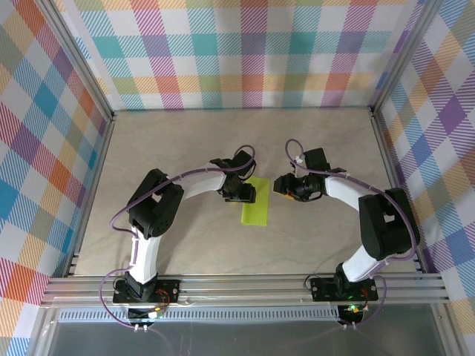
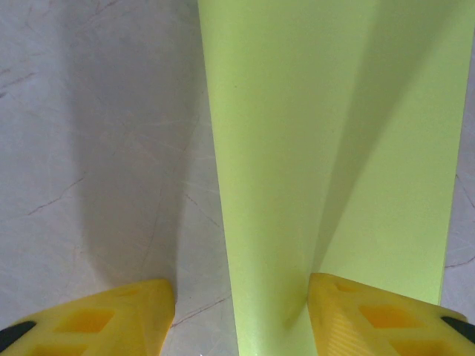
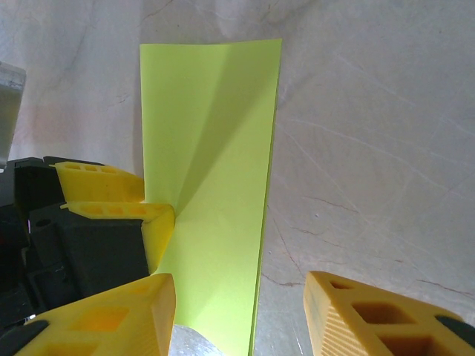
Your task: Fold a paper plane with a square sheet of paper (fold left side to right side)
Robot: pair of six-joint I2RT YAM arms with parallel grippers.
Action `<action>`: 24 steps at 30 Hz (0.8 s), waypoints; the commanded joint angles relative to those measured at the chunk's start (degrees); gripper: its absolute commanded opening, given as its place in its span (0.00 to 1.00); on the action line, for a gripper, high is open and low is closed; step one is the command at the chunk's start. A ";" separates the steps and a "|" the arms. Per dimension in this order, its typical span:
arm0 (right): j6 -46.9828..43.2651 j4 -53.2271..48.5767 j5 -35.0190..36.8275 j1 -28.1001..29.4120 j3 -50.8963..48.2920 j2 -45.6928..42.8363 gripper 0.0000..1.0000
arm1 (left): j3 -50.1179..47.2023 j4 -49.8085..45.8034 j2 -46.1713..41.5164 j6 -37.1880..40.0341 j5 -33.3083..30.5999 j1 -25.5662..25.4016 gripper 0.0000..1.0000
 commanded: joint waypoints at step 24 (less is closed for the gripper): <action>-0.25 1.08 -2.15 0.09 -0.30 1.65 0.50 | -2.64 -0.55 6.92 -1.51 1.01 -1.15 0.54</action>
